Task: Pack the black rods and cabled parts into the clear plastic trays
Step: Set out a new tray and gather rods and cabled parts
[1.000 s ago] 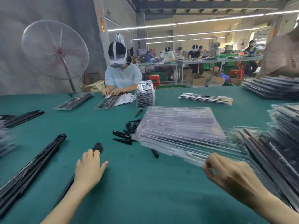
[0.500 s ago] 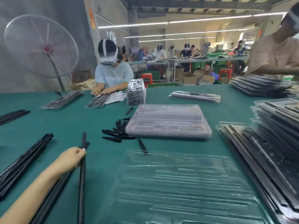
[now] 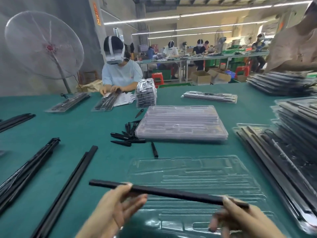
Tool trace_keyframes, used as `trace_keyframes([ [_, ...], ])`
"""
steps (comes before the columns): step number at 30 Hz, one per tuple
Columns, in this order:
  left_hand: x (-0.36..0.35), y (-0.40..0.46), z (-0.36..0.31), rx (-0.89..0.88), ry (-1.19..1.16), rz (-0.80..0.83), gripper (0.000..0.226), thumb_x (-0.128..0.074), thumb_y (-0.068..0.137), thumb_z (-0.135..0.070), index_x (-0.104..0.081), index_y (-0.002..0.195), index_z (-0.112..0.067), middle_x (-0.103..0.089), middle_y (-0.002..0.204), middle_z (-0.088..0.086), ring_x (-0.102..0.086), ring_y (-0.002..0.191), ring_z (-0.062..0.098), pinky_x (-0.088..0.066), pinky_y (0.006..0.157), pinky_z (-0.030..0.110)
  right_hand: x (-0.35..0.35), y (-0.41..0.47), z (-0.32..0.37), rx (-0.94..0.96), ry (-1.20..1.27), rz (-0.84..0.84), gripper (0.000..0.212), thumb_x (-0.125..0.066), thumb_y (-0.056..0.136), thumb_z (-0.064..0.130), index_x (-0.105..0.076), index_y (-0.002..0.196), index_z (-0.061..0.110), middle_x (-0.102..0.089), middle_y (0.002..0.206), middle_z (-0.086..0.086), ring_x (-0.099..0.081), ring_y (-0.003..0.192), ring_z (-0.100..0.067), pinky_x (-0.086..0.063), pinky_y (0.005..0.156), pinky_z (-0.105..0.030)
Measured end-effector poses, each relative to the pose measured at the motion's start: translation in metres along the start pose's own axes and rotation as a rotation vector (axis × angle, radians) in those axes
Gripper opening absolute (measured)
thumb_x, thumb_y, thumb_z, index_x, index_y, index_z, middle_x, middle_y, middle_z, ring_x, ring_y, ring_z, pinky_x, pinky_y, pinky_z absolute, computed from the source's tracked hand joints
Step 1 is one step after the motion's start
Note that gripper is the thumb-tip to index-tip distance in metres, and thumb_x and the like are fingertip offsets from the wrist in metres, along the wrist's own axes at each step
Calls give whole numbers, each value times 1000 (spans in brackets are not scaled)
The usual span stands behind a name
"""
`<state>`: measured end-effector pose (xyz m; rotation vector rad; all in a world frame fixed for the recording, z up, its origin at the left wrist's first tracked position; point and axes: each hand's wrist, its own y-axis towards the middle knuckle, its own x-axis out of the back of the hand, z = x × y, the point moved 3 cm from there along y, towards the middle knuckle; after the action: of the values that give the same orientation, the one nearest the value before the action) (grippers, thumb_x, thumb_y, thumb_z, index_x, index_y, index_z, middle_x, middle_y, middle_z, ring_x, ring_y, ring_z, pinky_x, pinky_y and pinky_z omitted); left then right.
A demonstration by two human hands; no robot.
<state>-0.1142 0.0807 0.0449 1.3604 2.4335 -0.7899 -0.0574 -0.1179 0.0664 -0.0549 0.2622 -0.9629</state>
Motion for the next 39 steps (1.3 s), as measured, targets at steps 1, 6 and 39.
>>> trace_keyframes([
  [1,2,-1,7,56,8,17,7,-50,89,1,-53,83,2,-67,67,27,-68,53,33,-53,39,30,47,-35,0,36,-176,-115,21,-73,76,30,-77,88,14,-65,71,-25,-53,47,-24,-38,40,-21],
  [6,11,-7,12,131,172,105,16,-64,68,-8,-76,75,0,-66,70,20,-62,49,26,-53,44,29,116,-40,-12,150,-393,-355,9,-69,76,2,-74,69,5,-65,61,-26,-51,40,-18,-39,38,-15],
  [39,37,19,-7,-1038,1625,67,29,-74,66,12,-70,74,-15,-58,76,-14,-45,73,1,-40,65,22,131,-16,-35,892,-1386,-355,55,-28,100,49,-71,98,16,-61,80,11,-46,78,0,-43,71,-16],
])
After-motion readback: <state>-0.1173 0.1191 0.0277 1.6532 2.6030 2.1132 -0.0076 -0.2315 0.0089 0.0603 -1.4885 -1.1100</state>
